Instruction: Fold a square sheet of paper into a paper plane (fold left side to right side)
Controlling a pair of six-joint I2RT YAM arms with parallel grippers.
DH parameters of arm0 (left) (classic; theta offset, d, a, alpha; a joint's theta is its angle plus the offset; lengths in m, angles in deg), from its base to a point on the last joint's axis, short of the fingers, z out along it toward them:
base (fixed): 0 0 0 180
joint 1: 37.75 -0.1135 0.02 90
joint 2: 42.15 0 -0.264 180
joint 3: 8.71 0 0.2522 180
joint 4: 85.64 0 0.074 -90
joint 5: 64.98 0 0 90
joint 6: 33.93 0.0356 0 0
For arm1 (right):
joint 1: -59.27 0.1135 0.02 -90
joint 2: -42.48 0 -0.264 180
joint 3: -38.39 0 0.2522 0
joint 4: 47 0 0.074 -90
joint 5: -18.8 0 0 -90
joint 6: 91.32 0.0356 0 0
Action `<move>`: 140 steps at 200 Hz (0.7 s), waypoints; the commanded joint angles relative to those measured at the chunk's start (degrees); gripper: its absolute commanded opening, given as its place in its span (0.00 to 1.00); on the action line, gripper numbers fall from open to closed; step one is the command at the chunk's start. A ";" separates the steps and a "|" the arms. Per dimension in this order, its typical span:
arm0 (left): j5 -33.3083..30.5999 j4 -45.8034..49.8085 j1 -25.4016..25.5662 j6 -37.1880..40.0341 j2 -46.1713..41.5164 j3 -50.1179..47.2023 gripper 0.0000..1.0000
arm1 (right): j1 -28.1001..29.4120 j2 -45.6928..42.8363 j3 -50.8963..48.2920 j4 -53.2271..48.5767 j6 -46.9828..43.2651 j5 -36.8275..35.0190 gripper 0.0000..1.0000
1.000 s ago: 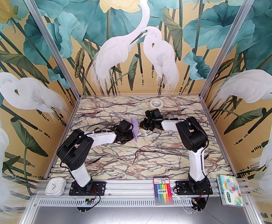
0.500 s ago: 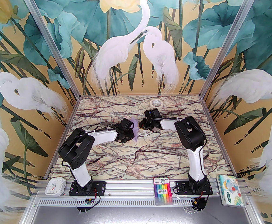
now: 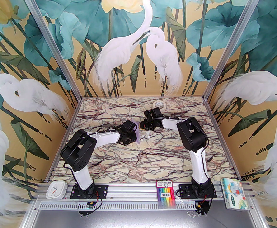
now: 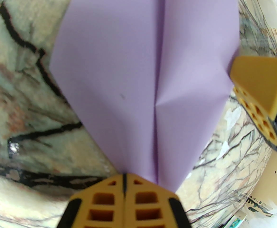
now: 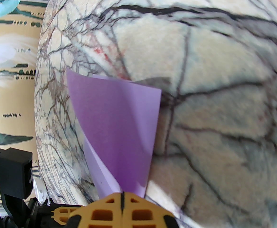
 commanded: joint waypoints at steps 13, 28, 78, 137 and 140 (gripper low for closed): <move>-1.83 1.95 -0.25 0.80 3.71 -0.08 0.02 | -0.49 1.86 2.09 -3.48 -2.97 1.28 0.00; -1.82 2.33 -0.19 0.91 3.87 0.11 0.02 | -0.74 2.25 2.59 -3.61 -3.14 1.19 0.00; -1.74 2.57 -0.25 1.32 4.23 0.56 0.01 | -1.21 2.57 2.77 -2.24 -1.62 0.87 0.00; -1.34 3.16 -0.26 2.01 4.79 2.13 0.02 | -1.17 2.32 0.20 4.02 4.08 2.16 0.12; -1.30 3.10 -0.18 2.03 4.87 2.16 0.02 | -1.15 2.28 -0.15 4.58 4.56 2.24 0.12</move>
